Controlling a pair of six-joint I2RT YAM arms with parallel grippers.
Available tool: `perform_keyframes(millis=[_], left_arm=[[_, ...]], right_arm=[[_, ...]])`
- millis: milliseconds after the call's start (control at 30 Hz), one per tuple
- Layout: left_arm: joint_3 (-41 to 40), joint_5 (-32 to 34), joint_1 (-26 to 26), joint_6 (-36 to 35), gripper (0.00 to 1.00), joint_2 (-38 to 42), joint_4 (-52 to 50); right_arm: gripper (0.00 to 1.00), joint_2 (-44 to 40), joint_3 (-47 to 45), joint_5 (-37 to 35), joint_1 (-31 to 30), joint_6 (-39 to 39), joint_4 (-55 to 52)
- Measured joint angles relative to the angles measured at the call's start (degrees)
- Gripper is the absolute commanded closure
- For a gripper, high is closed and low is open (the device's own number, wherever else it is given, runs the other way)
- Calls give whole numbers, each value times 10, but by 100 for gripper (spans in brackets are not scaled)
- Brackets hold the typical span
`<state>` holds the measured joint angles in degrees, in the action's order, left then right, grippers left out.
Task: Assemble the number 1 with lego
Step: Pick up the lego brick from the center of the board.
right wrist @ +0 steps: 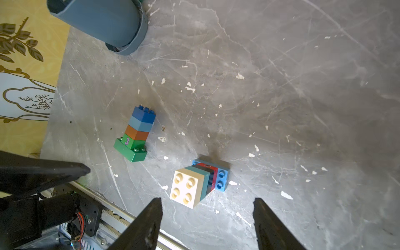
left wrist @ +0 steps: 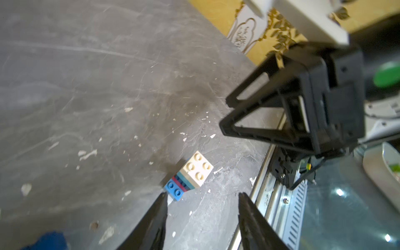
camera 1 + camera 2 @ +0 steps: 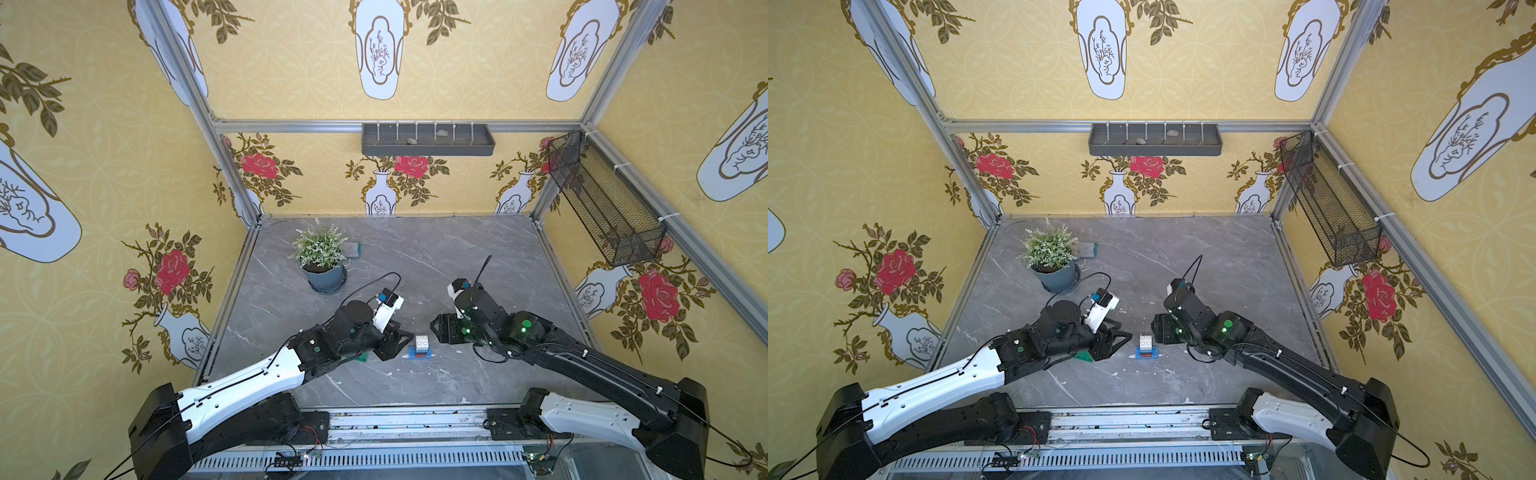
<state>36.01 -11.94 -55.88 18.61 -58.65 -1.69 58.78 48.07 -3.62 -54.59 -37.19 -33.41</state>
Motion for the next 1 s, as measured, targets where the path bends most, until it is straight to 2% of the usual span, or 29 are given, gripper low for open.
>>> perform_keyframes(millis=[133, 267, 567, 833, 1000], left_arm=[[-6, -45, 0, -104, 31, -25, 51], [-6, -89, -1, -168, 22, -63, 76], [-2, -141, 16, -214, 13, -150, 94], [16, -151, 25, -234, 11, -214, 99], [31, -148, 34, -242, 19, -250, 98]], right_arm=[[32, -25, -3, 0, 42, 28, 9], [32, -39, -1, 3, 77, 50, 6], [32, -41, 6, 17, 86, 72, 6], [32, -38, 5, 25, 89, 72, 7], [32, -33, 5, 32, 91, 73, 8]])
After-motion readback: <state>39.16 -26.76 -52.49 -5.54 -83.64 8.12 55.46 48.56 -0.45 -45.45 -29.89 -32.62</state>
